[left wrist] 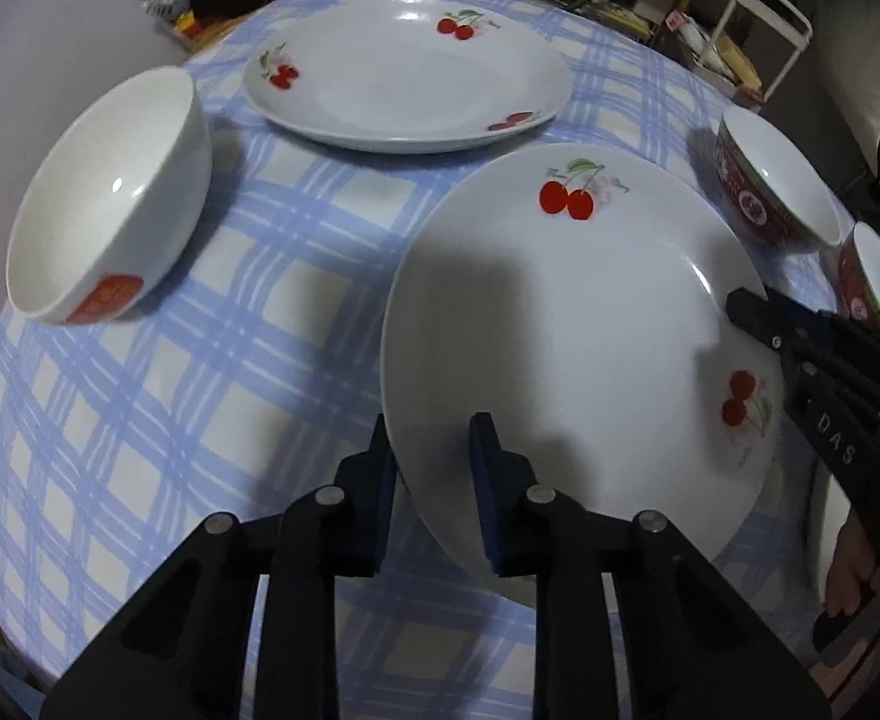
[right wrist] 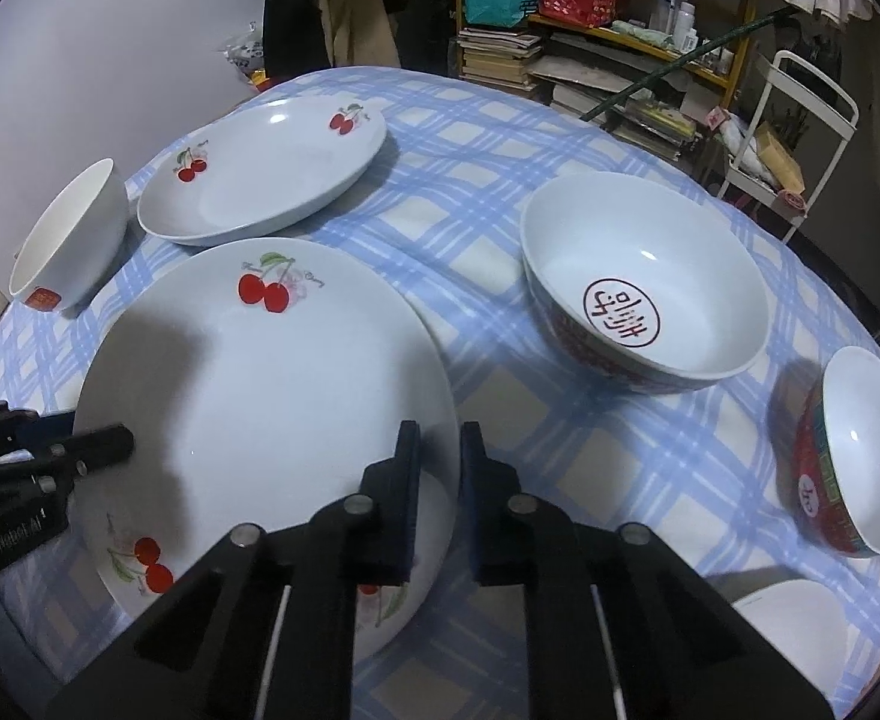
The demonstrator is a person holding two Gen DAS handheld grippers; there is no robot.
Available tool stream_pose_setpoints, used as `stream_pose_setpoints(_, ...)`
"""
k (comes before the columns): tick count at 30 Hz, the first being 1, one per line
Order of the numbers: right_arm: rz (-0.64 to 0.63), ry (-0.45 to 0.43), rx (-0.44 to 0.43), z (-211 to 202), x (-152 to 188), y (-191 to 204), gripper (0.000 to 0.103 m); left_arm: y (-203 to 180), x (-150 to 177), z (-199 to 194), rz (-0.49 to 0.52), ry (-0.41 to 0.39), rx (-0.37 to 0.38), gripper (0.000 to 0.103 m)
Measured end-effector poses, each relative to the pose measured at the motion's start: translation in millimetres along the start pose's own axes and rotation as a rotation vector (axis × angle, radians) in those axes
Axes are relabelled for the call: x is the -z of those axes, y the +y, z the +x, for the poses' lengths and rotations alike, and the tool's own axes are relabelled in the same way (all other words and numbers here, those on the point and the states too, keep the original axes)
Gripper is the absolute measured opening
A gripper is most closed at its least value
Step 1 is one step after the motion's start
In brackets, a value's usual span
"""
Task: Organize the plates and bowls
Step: 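Lift the large cherry plate off the cloth with both tools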
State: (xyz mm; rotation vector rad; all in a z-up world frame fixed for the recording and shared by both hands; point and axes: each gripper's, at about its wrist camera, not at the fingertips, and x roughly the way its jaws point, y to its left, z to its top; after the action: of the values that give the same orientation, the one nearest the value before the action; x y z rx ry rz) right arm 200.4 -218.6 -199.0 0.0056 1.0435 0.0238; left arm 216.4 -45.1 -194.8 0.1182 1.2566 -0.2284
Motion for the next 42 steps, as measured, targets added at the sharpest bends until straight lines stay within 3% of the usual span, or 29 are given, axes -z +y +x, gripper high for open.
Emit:
stream_pose_setpoints(5,0.023,0.009,-0.027,2.9,-1.2,-3.3,0.014,4.3,-6.2,2.7,-0.032,0.019,0.037,0.023)
stream_pose_setpoints(15,0.068,0.026,-0.073,8.7,1.7,-7.8,0.019,4.6,3.0,2.8,-0.033,0.0,0.039,0.022)
stream_pose_setpoints(22,0.153,0.02,-0.141,0.9,11.9,-14.8,0.015,5.9,16.4,-7.8,-0.019,-0.011,-0.019,0.021)
stream_pose_setpoints(32,0.178,0.015,-0.172,-26.2,29.1,-2.0,0.012,19.0,36.0,-38.5,-0.052,-0.024,-0.019,0.02)
stream_pose_setpoints(42,0.152,0.038,-0.162,-40.6,48.4,23.9,0.011,29.7,59.7,-29.2,-0.039,0.092,-0.053,0.02)
